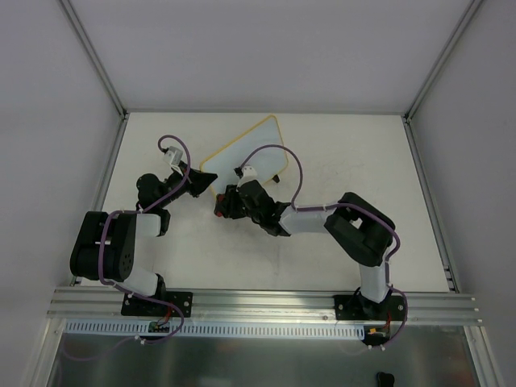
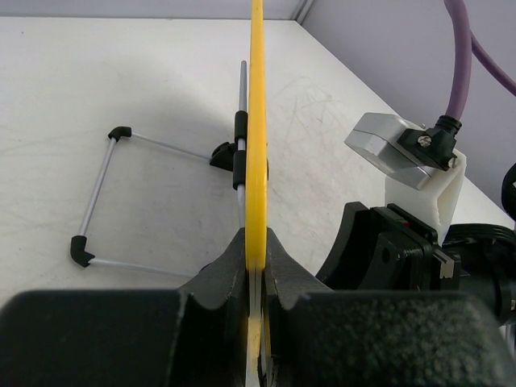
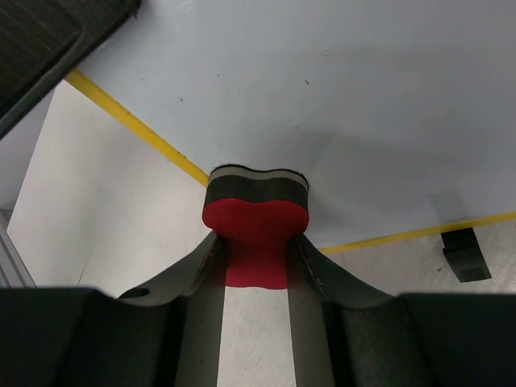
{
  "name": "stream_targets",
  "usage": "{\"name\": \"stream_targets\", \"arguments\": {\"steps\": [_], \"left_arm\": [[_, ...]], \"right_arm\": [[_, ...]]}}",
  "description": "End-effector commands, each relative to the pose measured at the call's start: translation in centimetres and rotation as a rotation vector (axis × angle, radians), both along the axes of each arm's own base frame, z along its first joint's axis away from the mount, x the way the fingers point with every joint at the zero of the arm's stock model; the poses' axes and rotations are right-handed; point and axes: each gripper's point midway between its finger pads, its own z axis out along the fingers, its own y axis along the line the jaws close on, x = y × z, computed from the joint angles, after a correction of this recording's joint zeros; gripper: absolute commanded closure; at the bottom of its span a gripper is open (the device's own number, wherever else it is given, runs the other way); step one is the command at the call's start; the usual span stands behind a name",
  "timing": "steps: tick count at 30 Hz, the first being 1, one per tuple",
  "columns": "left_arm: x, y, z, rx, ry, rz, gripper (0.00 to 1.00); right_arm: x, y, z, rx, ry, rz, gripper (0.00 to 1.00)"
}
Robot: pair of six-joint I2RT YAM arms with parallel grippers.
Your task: Erase the whiteboard
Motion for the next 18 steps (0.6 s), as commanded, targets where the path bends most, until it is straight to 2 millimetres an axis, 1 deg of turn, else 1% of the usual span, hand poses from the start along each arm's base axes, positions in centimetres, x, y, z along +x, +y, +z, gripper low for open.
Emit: {"name": "stream_targets", "arguments": {"steps": [1, 3, 4, 5, 7, 8, 14, 17, 18], "left_arm": [[-2.5, -2.6, 1.7, -0.022, -0.045, -0.18, 1.0], [-2.5, -2.6, 1.7, -0.022, -0.045, -0.182, 1.0], [-2.5, -2.6, 1.7, -0.022, -0.047, -0.182, 1.0], [-2.5, -2.6, 1.7, -0.022, -0.048, -0.182, 1.0], [-2.7, -2.6, 1.8, -0.026, -0.048, -0.182, 1.0], [-2.6, -2.6, 1.9, -0.025, -0.057, -0.179, 1.0], [-2.7, -2.5, 1.9, -0.017, -0.054, -0.178, 1.0], [-2.7, -2.6, 1.9, -0.022, -0.051, -0.183, 1.0], [-2.8, -2.6, 1.9, -0.023, -0.05, -0.184, 1.0]], "right_arm": [[2.0, 1.7, 4.1, 0.057, -0.092, -0.027, 1.0], [2.5, 1.7, 4.8, 0.061, -0.099, -0.027, 1.0], [2.9, 2.0, 6.0, 0.076, -0.114, -0.024, 1.0], [3.2, 2.1, 6.4, 0.079, -0.121, -0.026, 1.0], [3.5, 2.0, 6.8, 0.053, -0.124, -0.035, 1.0], [3.9, 2.3, 7.7, 0.059, -0.139, -0.037, 1.0], [5.1, 1.6, 8.6, 0.038, -0.167, -0.048, 1.0], [6.0, 1.3, 9.1, 0.034, -0.178, -0.053, 1.0], [6.5, 0.8, 9.1, 0.025, -0.178, -0.063, 1.0]]}}
